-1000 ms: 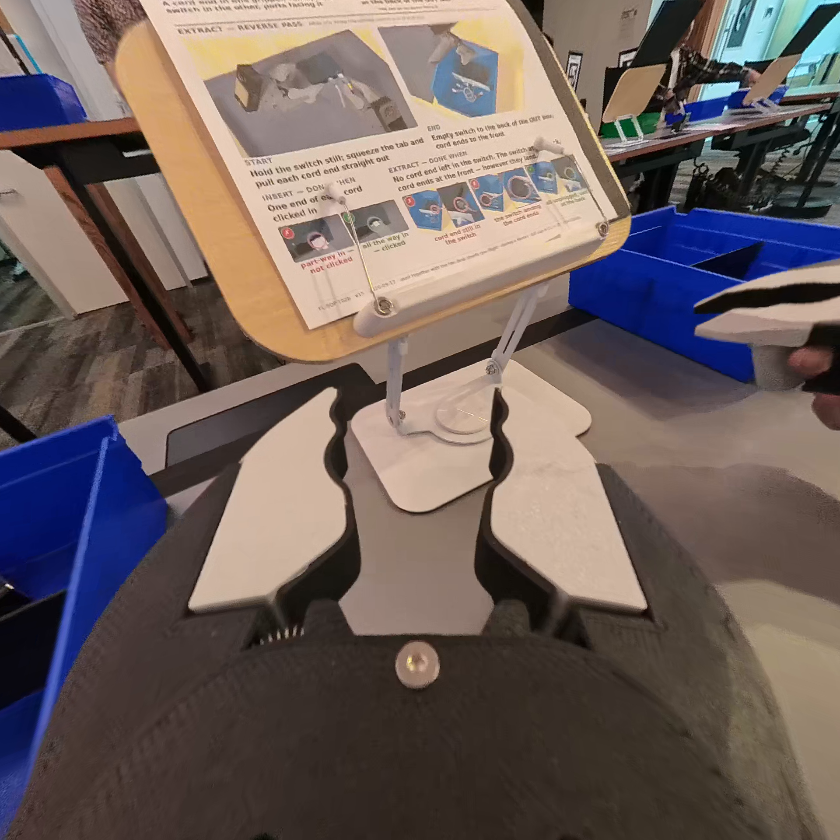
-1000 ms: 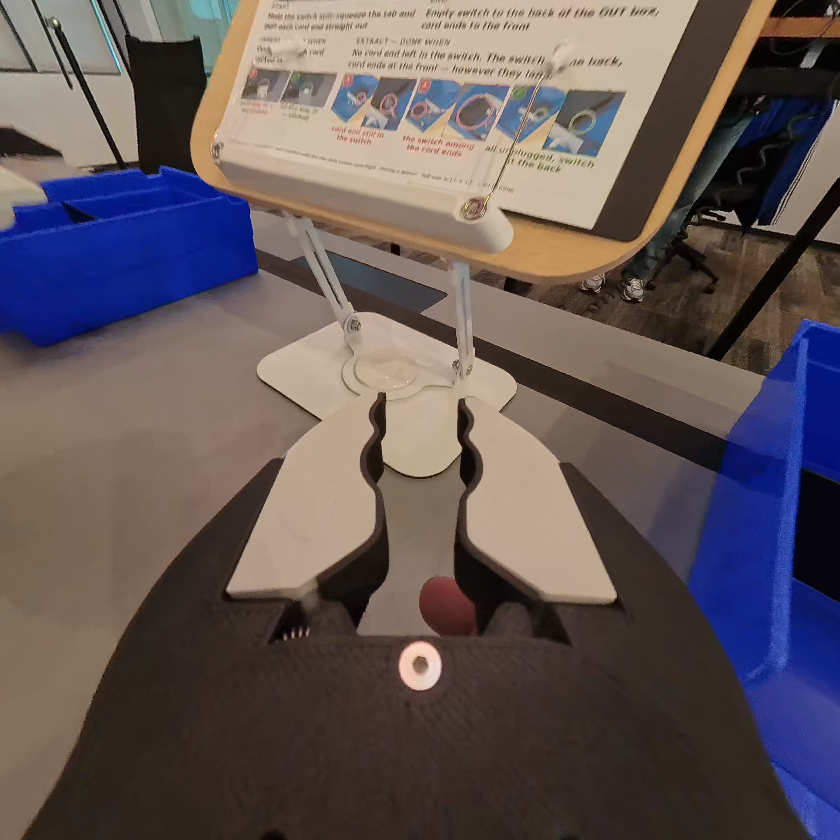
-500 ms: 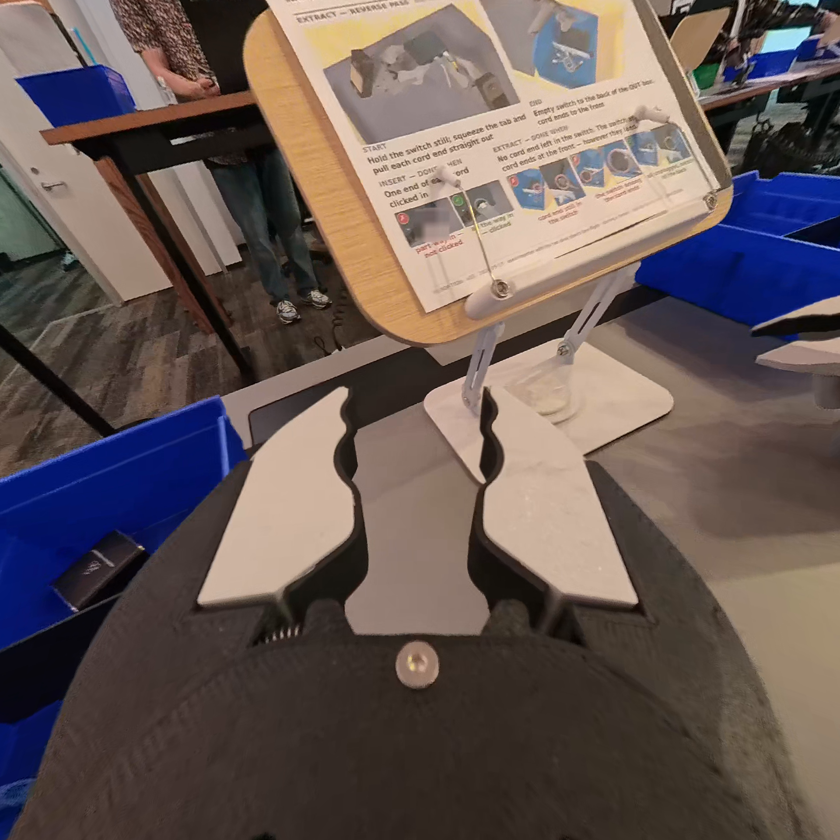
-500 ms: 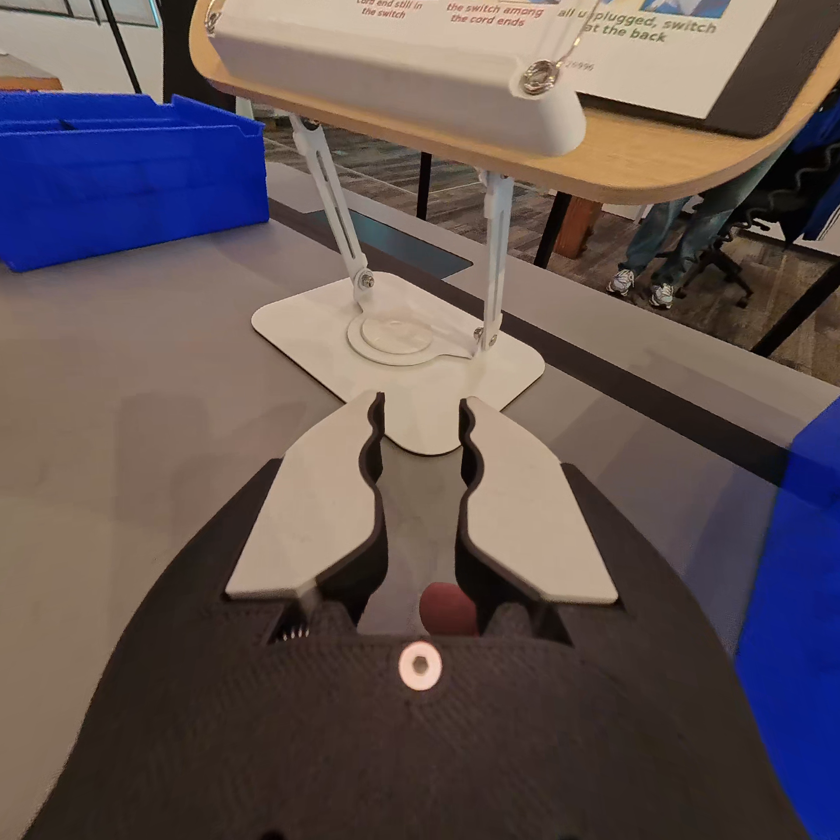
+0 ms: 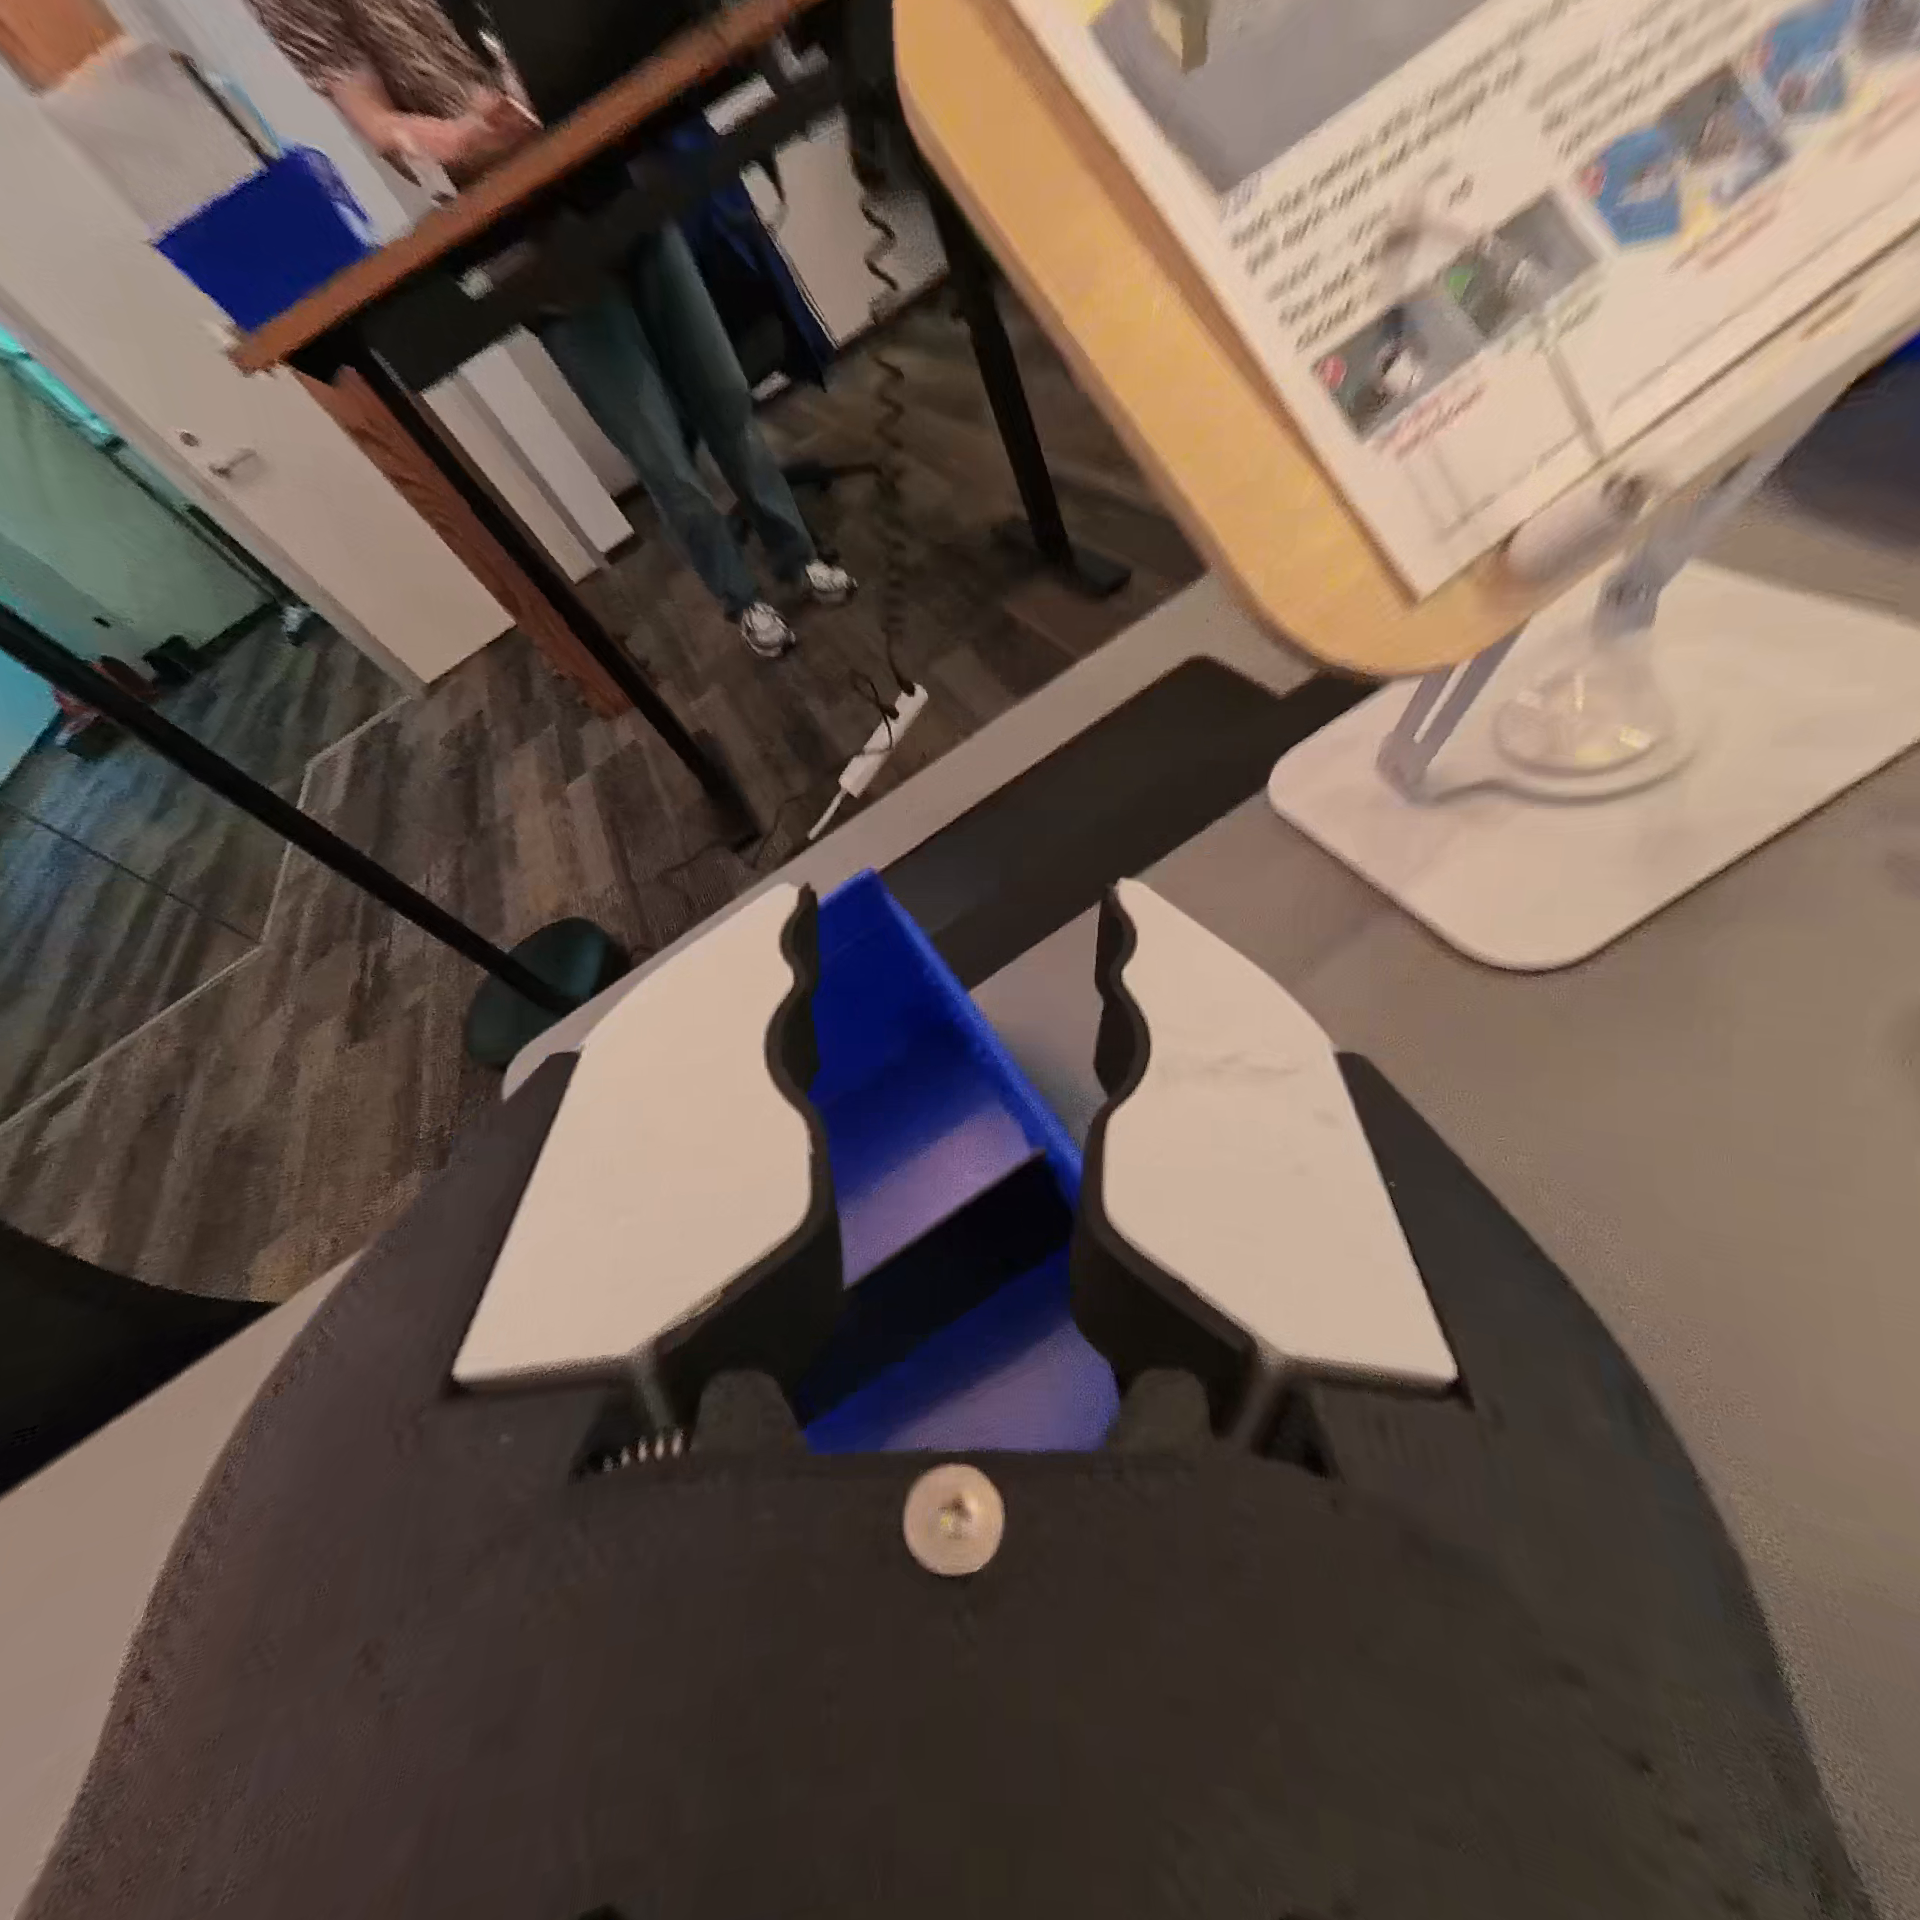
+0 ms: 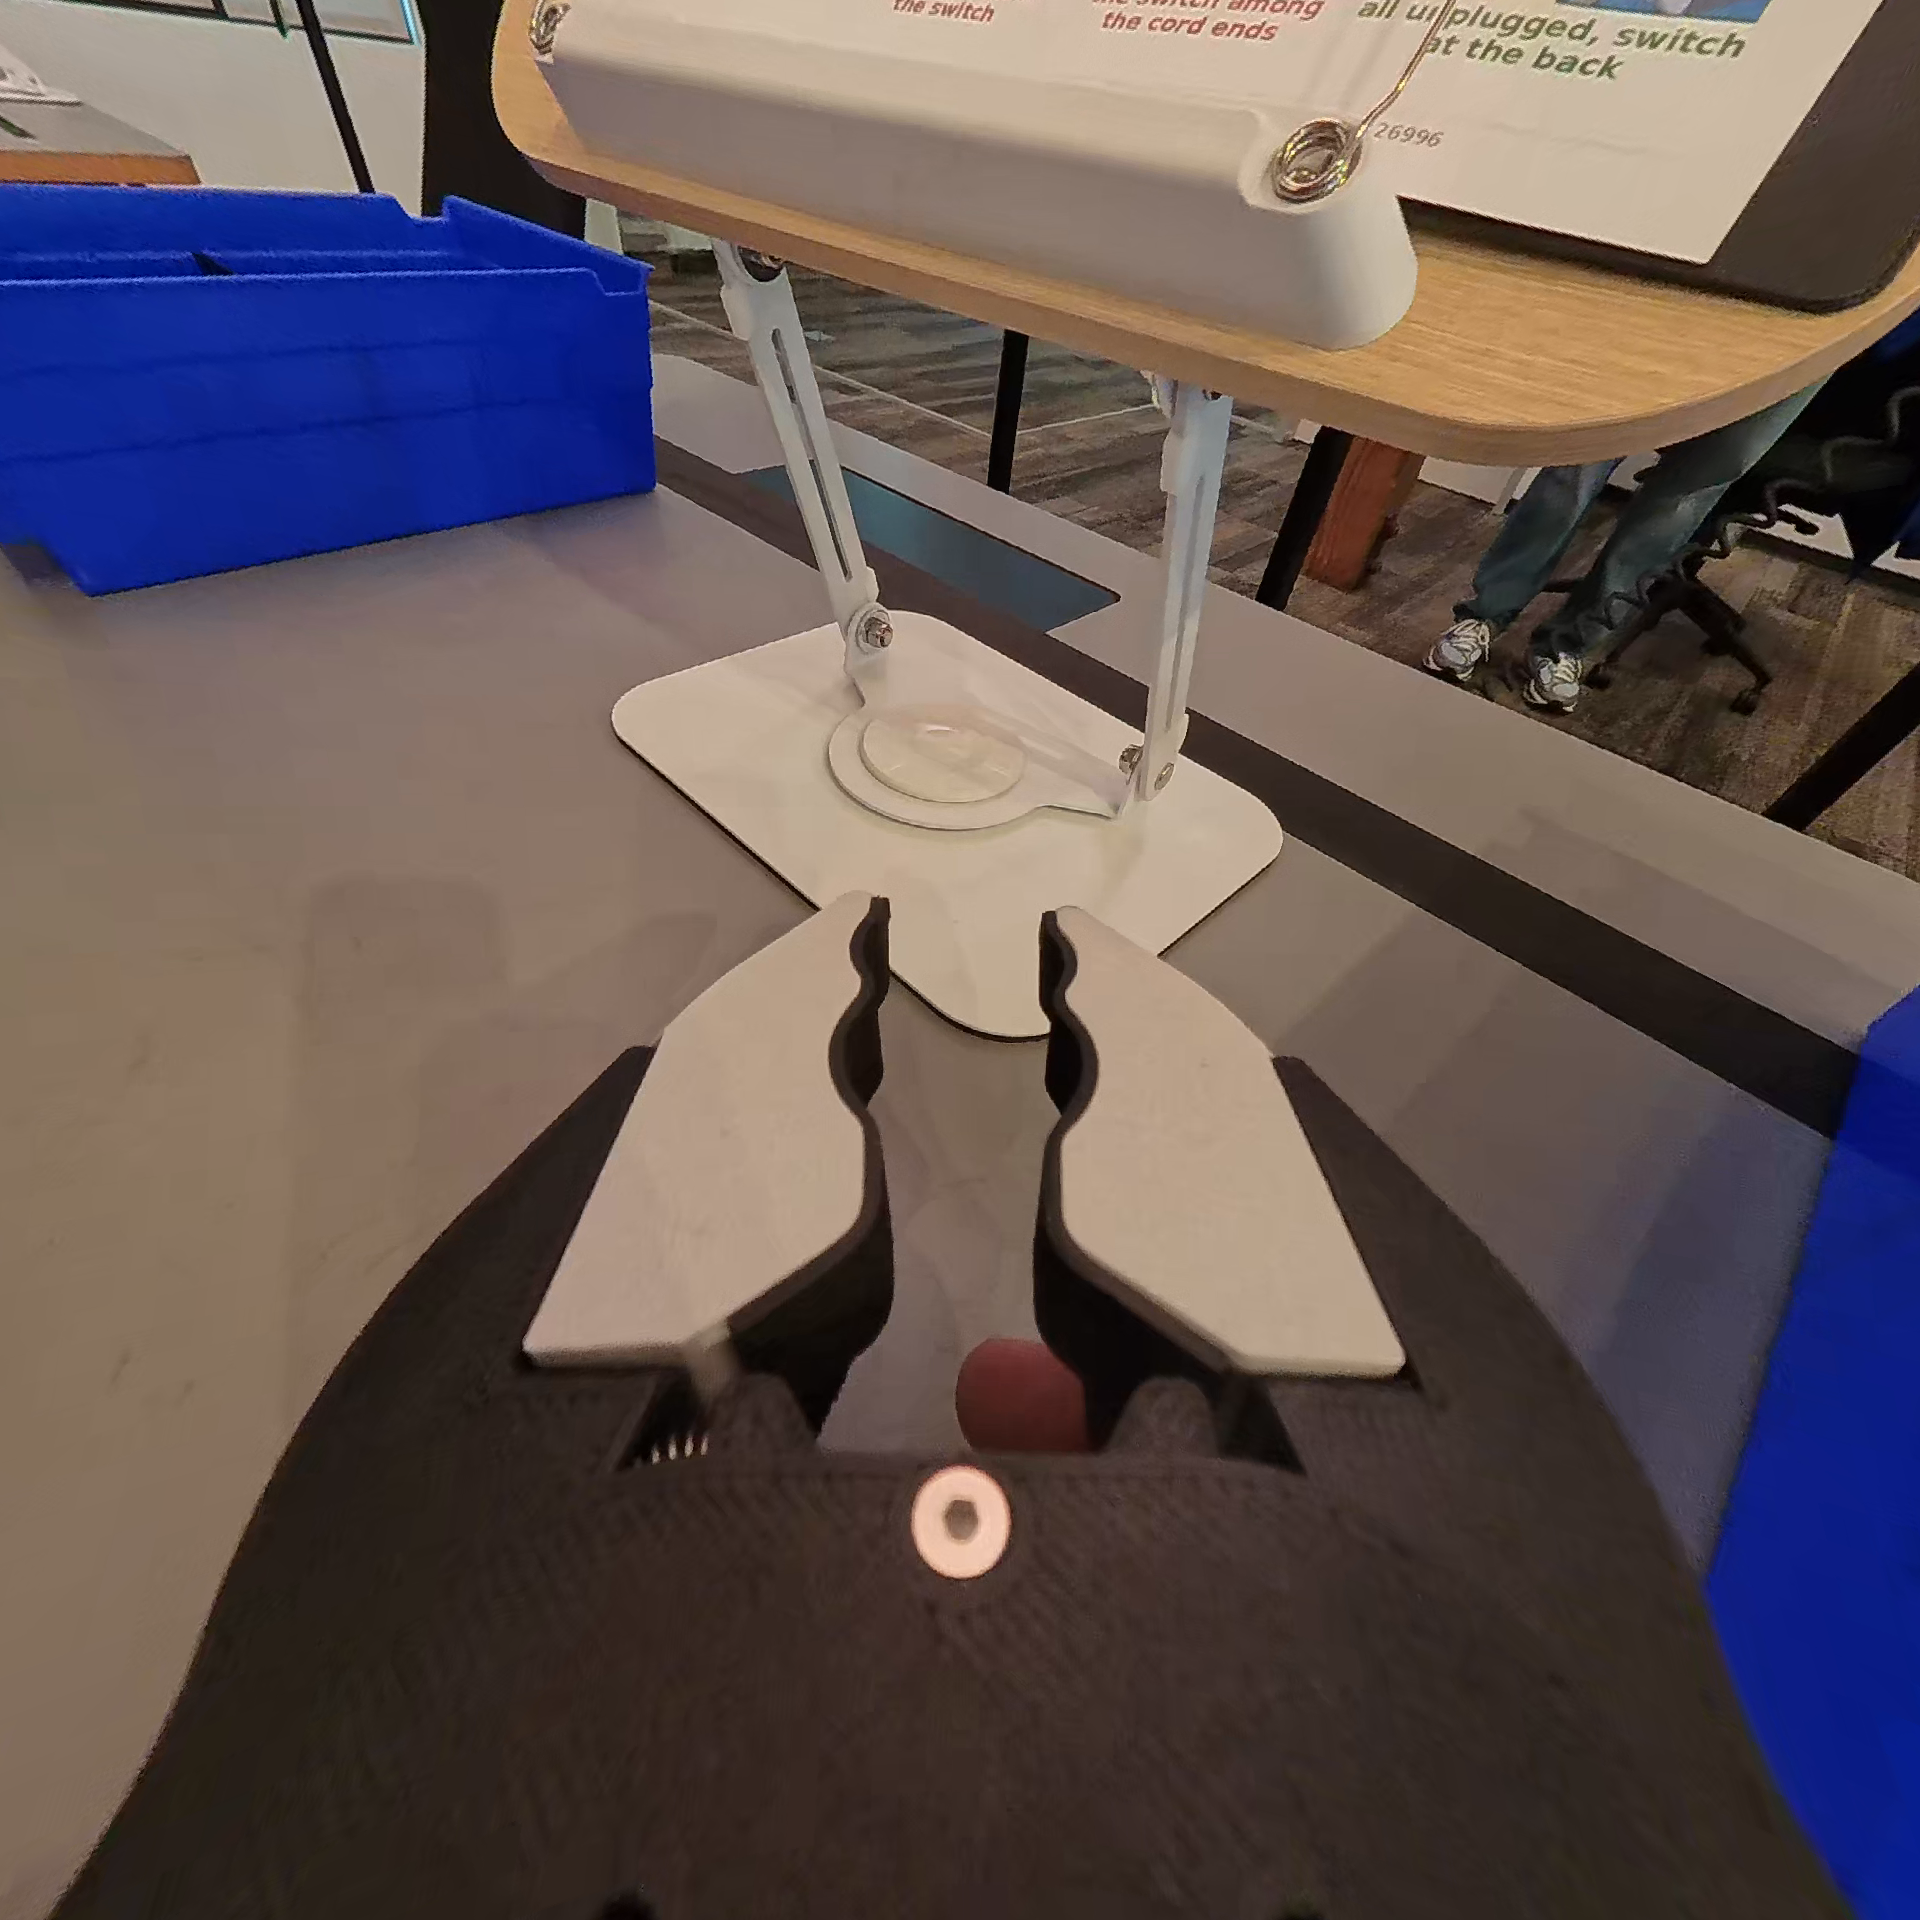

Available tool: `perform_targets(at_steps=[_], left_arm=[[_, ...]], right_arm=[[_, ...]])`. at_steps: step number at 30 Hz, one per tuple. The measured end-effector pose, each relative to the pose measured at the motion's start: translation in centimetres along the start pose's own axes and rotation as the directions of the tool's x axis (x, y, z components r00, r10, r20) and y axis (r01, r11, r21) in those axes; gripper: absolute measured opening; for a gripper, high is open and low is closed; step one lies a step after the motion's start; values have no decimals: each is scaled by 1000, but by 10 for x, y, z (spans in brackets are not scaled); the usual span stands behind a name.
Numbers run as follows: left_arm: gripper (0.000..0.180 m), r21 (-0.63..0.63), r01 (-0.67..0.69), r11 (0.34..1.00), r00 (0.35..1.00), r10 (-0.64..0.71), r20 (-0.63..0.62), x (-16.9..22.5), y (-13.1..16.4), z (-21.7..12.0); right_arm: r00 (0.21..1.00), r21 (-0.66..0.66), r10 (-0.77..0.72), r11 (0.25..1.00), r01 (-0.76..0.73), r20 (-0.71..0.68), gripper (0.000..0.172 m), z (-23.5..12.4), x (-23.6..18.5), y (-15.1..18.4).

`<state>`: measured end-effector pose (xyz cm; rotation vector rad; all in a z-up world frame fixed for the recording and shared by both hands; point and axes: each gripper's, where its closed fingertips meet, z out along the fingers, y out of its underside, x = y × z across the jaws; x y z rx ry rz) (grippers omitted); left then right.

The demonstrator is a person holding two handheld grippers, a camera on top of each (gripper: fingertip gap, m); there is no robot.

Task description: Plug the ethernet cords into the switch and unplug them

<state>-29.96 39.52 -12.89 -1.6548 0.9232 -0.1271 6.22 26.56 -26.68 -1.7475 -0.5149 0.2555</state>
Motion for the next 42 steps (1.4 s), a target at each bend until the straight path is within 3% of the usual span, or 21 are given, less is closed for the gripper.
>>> perform_targets(at_steps=[3, 7, 11, 18, 26, 30, 36, 42], left_arm=[[59, -132, -100, 986, 994, 92, -61, -28, 21, 19], [75, -330, -141, 933, 985, 98, -144, -59, 64, 51], [86, -510, -183, 841, 970, 70, -232, -76, 114, 77], [82, -694, -331, 639, 927, 84, -365, -84, 173, 99], [73, -773, -433, 463, 892, 99, -440, -91, 221, 109], [75, -785, -432, 444, 882, 27, -470, -86, 240, 109], [76, -768, -490, 412, 856, 59, -514, -88, 243, 118], [75, -800, -468, 375, 857, -30, -515, -86, 246, 118]], right_arm=[[1000, -2, 4, 1000, -4, 2, 27, 0, 0, 0], [1000, -9, -3, 1000, 3, 4, 27, 1, -1, 1], [1000, -16, -7, 1000, 7, 7, 27, 2, -2, 2], [1000, -26, -12, 1000, 12, 16, 26, 3, -4, 3], [999, -33, -12, 999, 13, 31, 24, 3, -6, 4], [999, -31, -9, 999, 10, 35, 24, 3, -6, 4], [999, -33, -12, 999, 13, 40, 23, 3, -7, 4], [999, -34, -9, 999, 10, 44, 23, 3, -8, 4]])
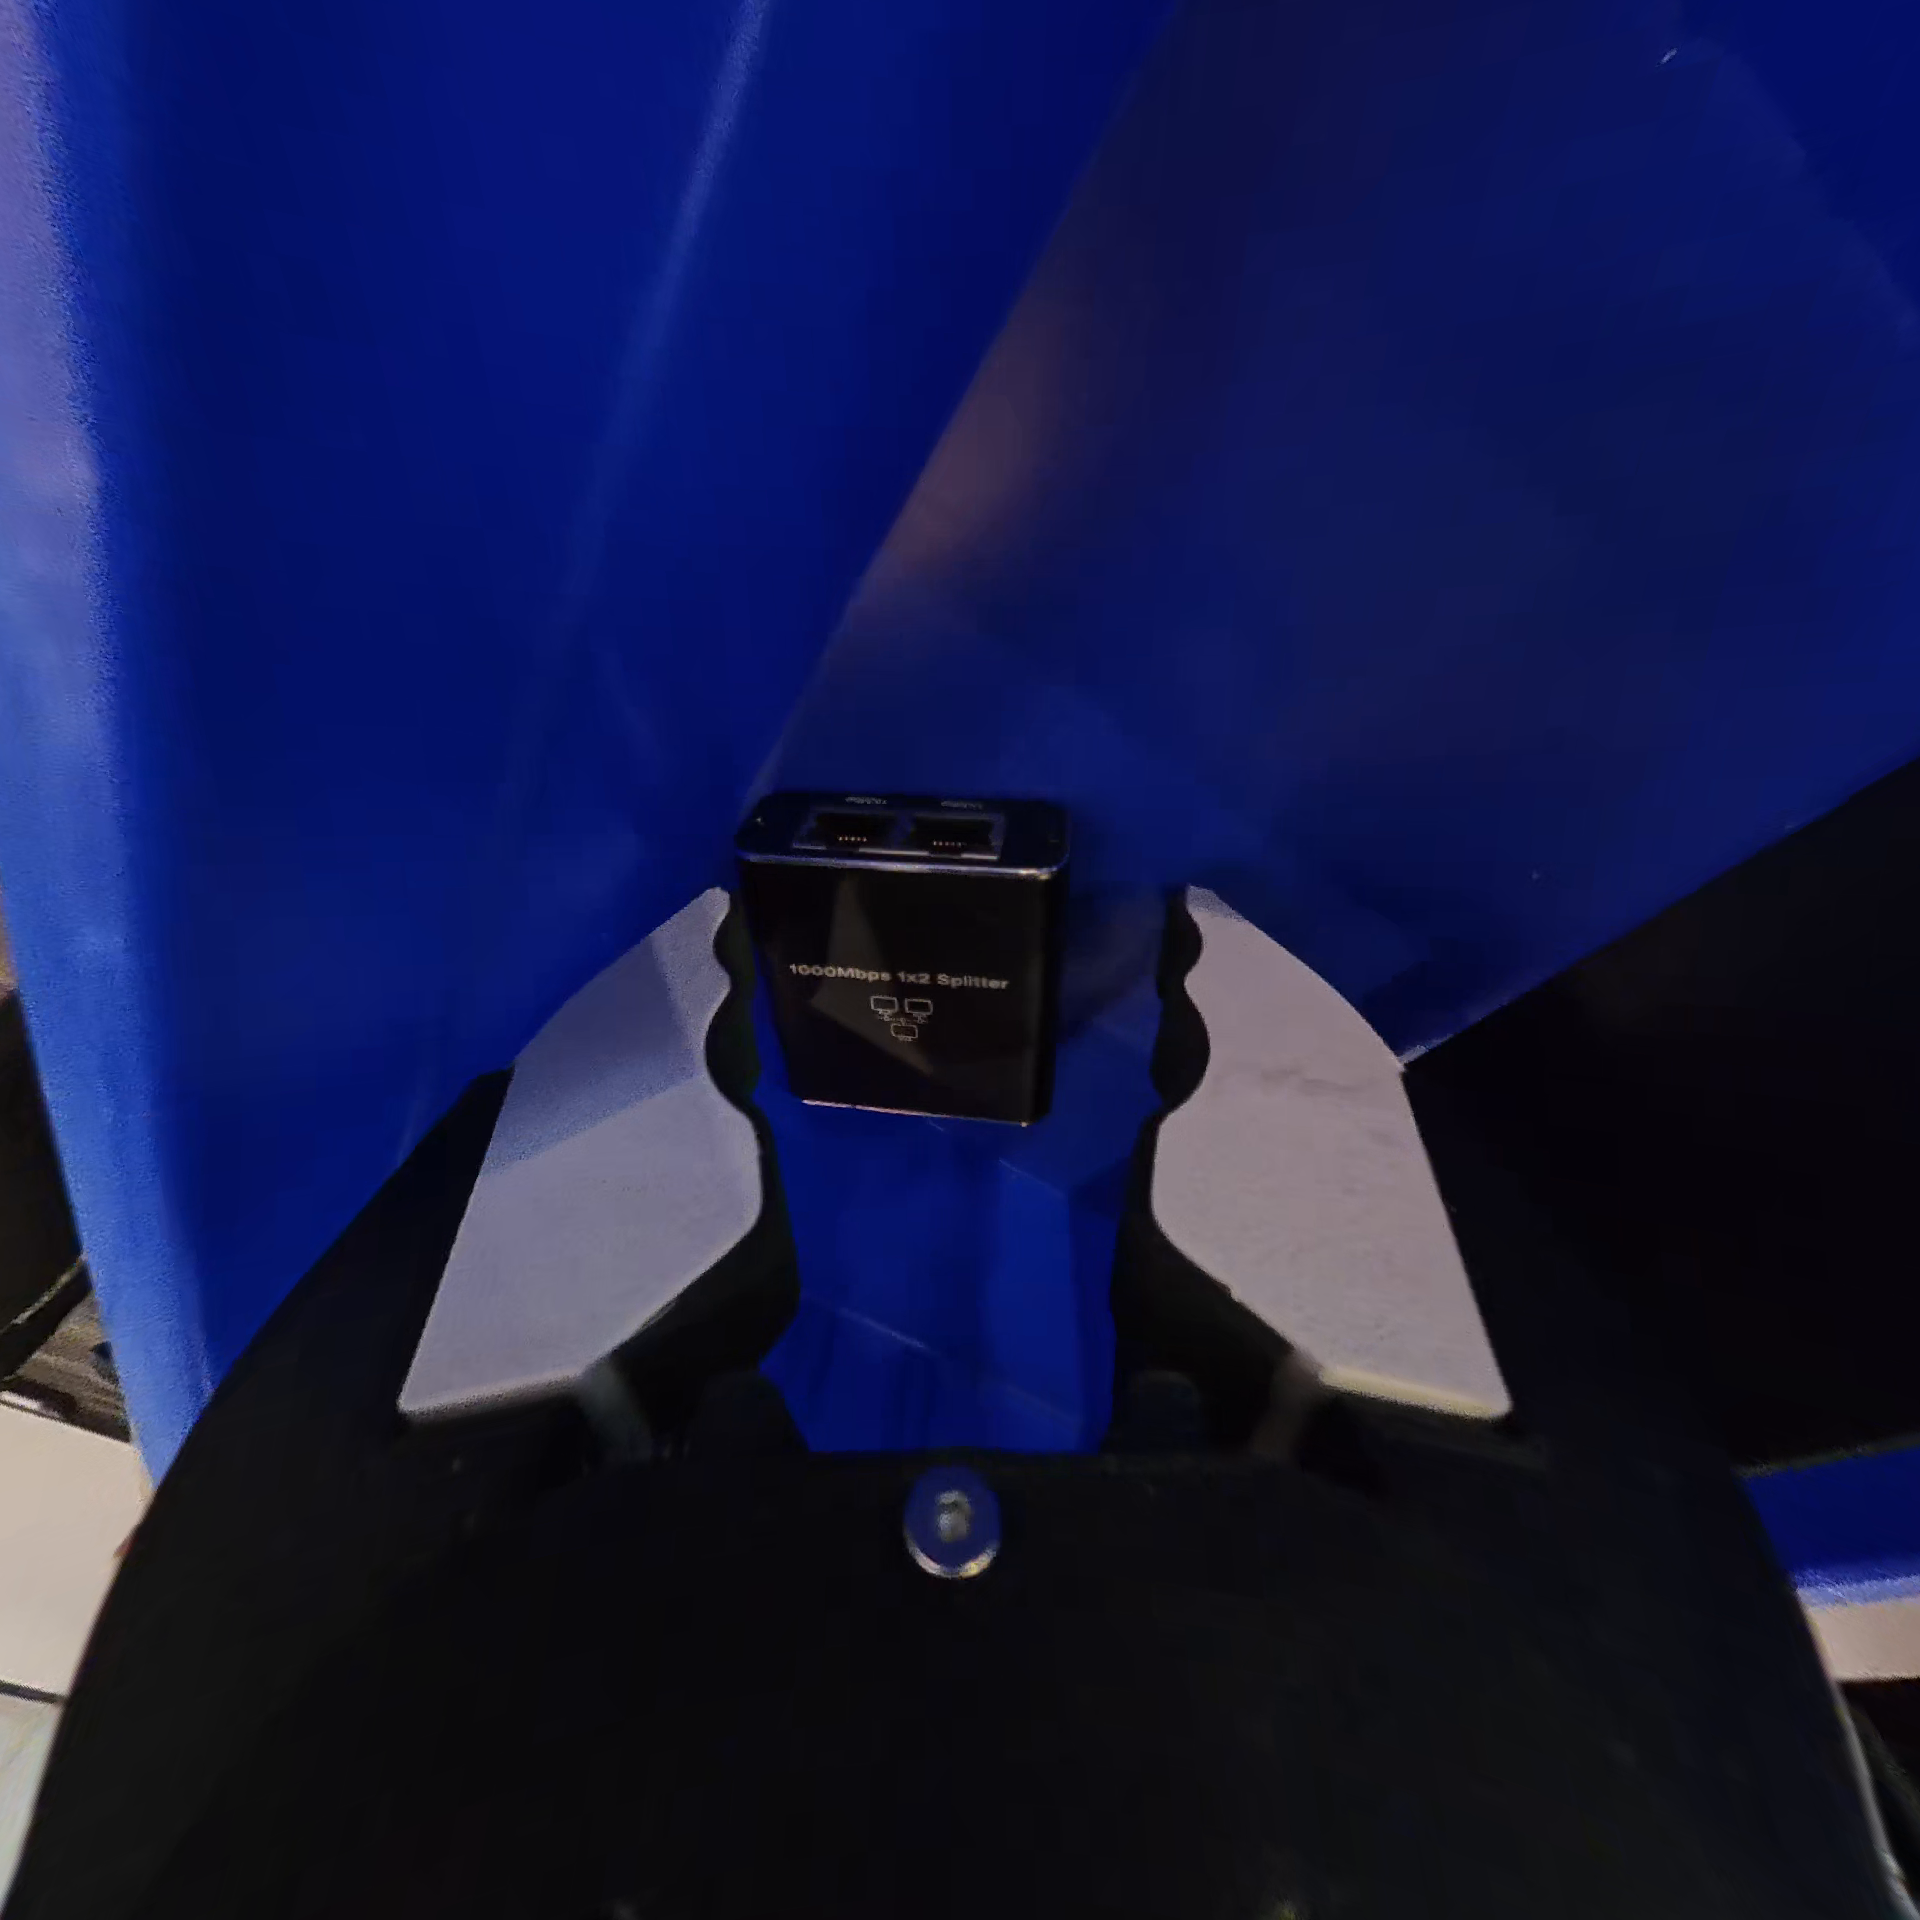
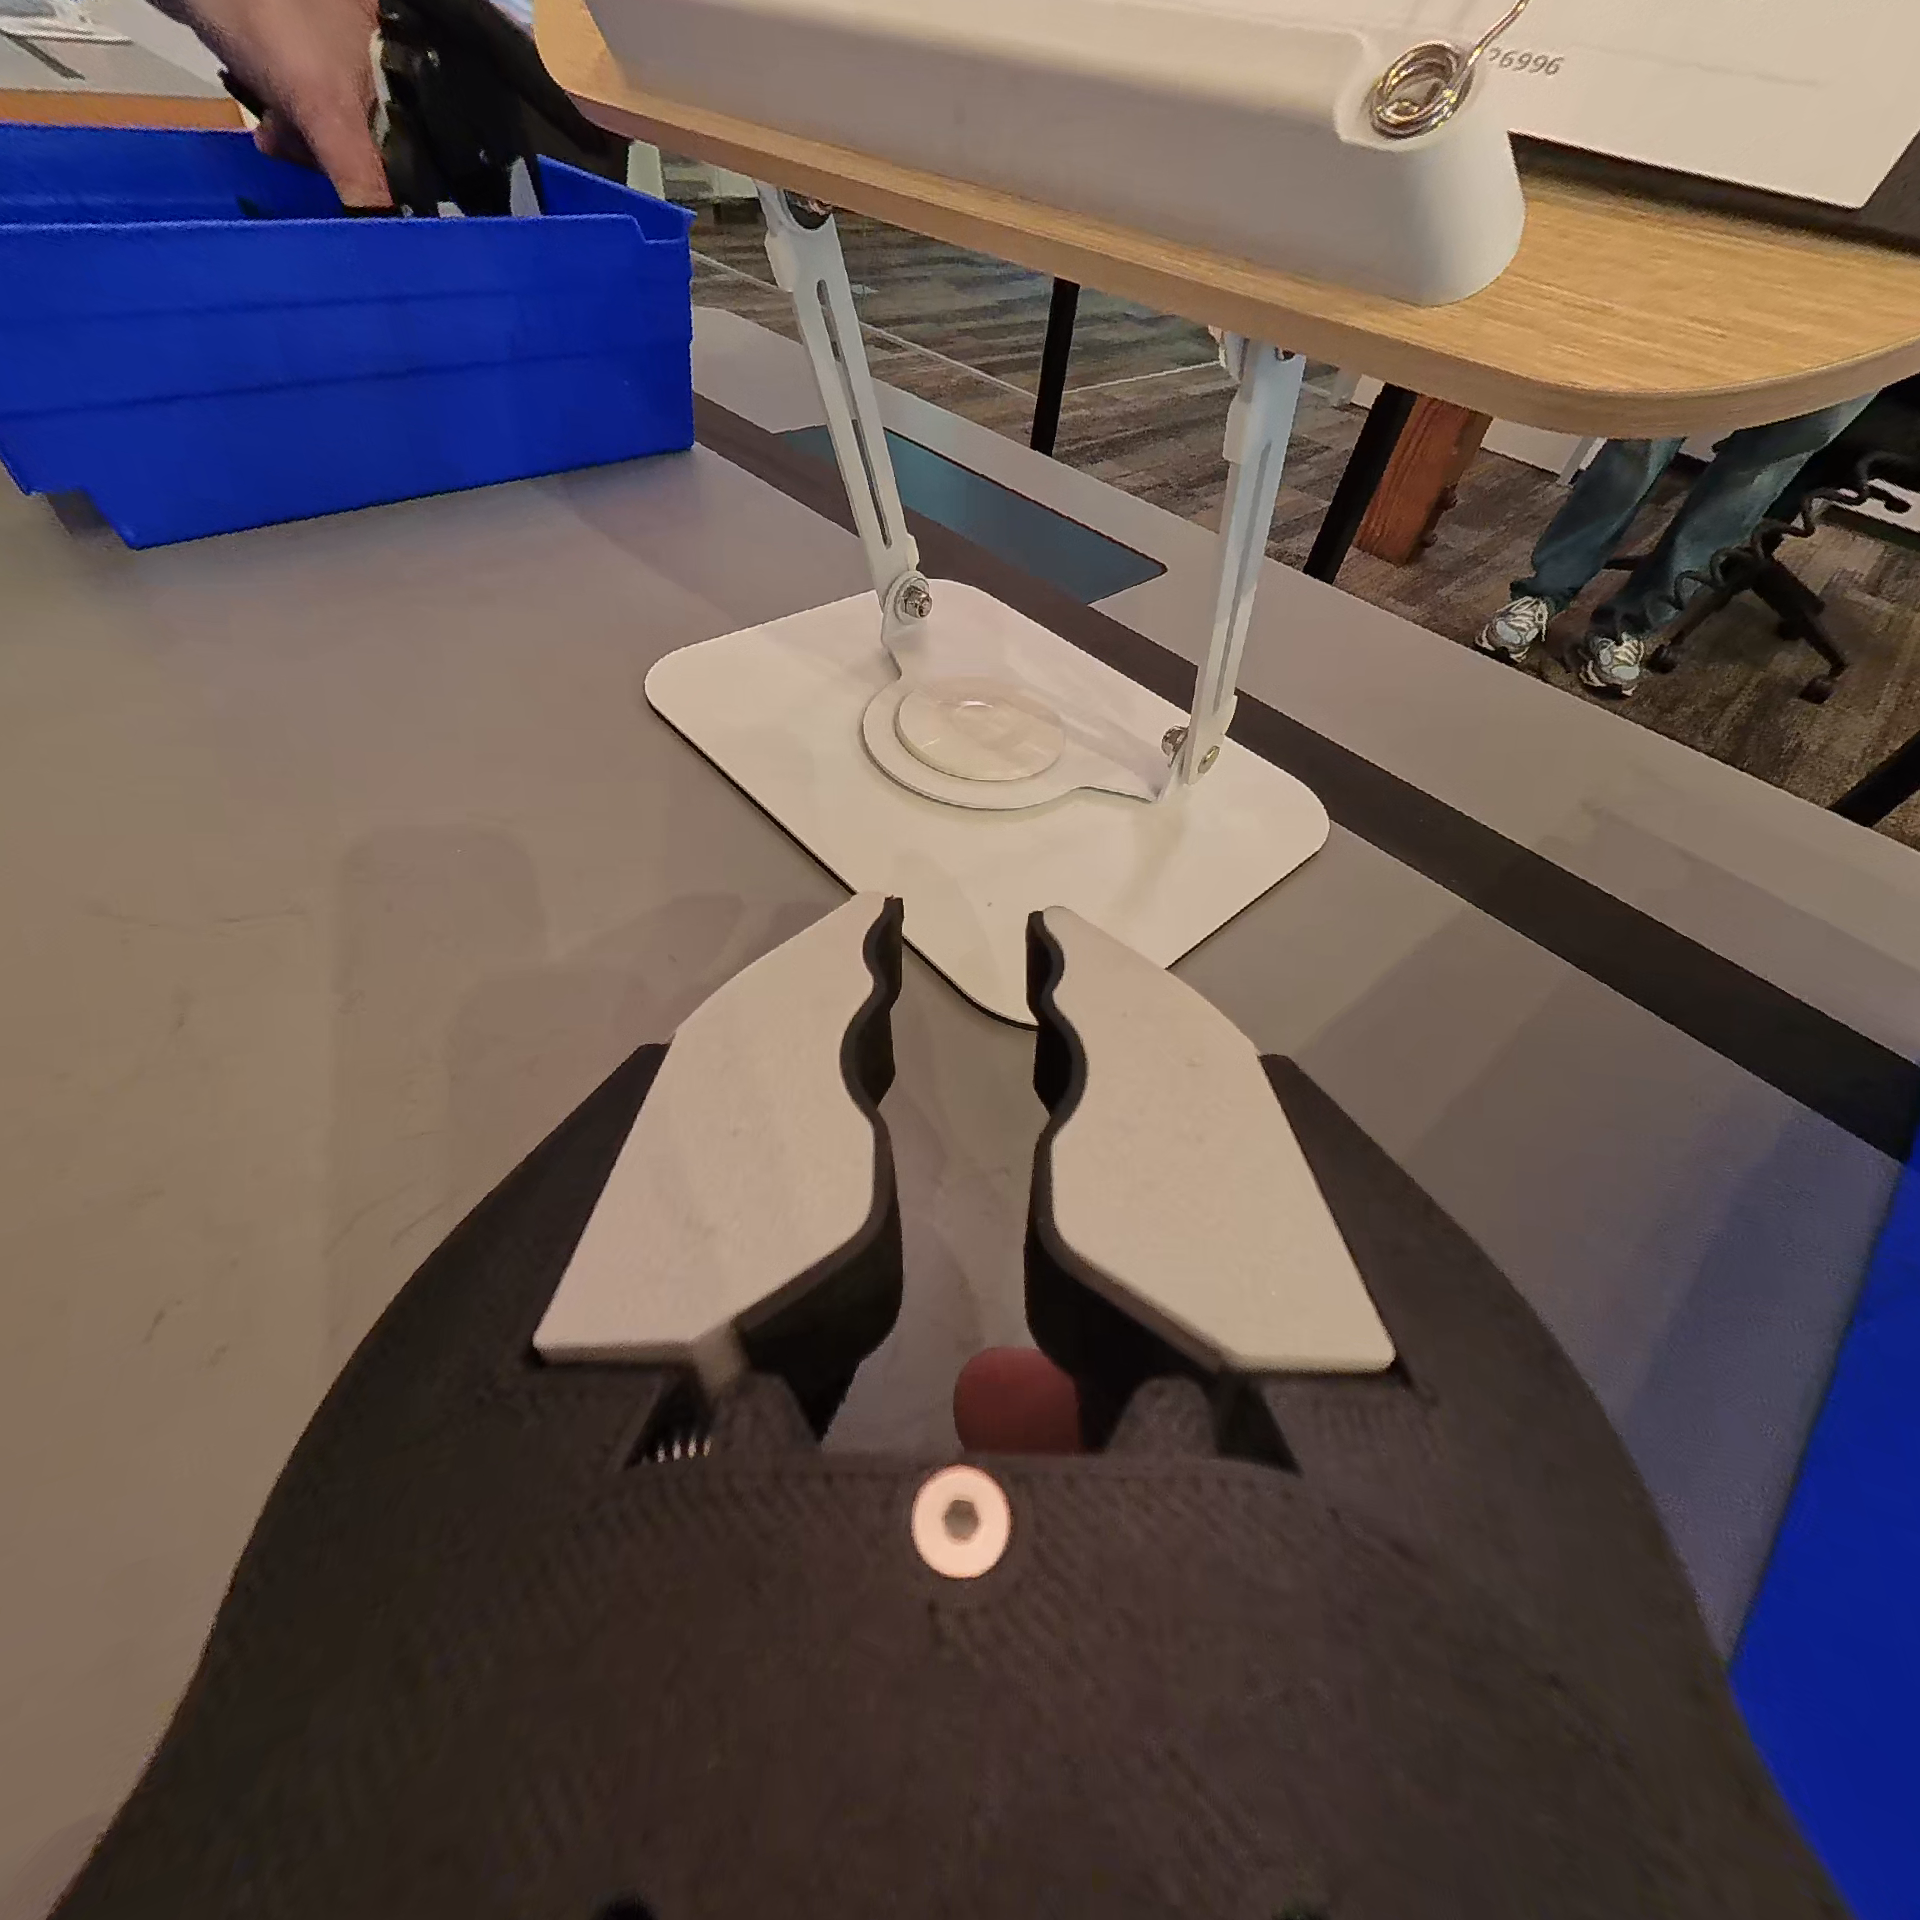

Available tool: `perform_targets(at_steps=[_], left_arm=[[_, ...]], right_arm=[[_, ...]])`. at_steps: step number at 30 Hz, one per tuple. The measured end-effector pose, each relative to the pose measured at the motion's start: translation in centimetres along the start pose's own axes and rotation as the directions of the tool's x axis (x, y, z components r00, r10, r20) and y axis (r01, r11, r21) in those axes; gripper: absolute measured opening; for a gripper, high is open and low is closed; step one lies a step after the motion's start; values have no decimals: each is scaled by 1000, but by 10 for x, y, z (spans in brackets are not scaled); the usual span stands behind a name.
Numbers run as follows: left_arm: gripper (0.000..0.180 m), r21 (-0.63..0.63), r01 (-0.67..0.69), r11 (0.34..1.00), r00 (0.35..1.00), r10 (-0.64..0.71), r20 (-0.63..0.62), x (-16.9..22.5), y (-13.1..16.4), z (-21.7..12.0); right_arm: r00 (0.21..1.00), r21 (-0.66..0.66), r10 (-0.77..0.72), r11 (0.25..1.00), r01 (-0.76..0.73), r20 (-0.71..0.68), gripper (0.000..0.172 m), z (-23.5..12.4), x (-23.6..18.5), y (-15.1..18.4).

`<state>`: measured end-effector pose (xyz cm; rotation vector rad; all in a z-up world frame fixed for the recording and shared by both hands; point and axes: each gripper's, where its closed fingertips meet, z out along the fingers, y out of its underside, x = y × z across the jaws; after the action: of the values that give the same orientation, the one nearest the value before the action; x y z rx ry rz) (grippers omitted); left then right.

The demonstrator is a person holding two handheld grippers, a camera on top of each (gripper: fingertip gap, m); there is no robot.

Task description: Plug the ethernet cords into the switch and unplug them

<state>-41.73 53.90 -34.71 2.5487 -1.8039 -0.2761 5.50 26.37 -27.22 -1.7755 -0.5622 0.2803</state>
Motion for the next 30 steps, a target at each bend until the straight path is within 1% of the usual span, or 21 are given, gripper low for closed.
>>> perform_targets(at_steps=[2, 7, 15, 17, 23, 30], left_arm=[[75, -9, 3, 1000, 1000, -3, -15, 0, 0, 1], [58, -18, -1, 1000, 1000, 1, 1, -2, 1, 0], [58, 5, -24, 1000, 999, 24, 35, 3, -1, -2], [58, 30, -27, 999, 999, 26, 35, 5, -4, -6], [58, 63, -48, 997, 996, 43, 74, 5, -8, -22], [59, 120, -56, 991, 992, 42, 118, 4, -9, -59]], right_arm=[[1000, 1, 1, 1000, -1, 2, 22, 0, 0, 0], [1000, 2, 6, 1000, -6, 8, 22, 0, 0, 0], [1000, -3, 4, 1000, -4, 13, 21, 0, -1, 0], [1000, -5, 2, 1000, -2, 14, 21, 0, -2, 0], [1000, -8, 1, 1000, -1, 14, 20, 1, -2, 1], [1000, -5, 3, 1000, -2, 14, 20, 0, -2, 0]])
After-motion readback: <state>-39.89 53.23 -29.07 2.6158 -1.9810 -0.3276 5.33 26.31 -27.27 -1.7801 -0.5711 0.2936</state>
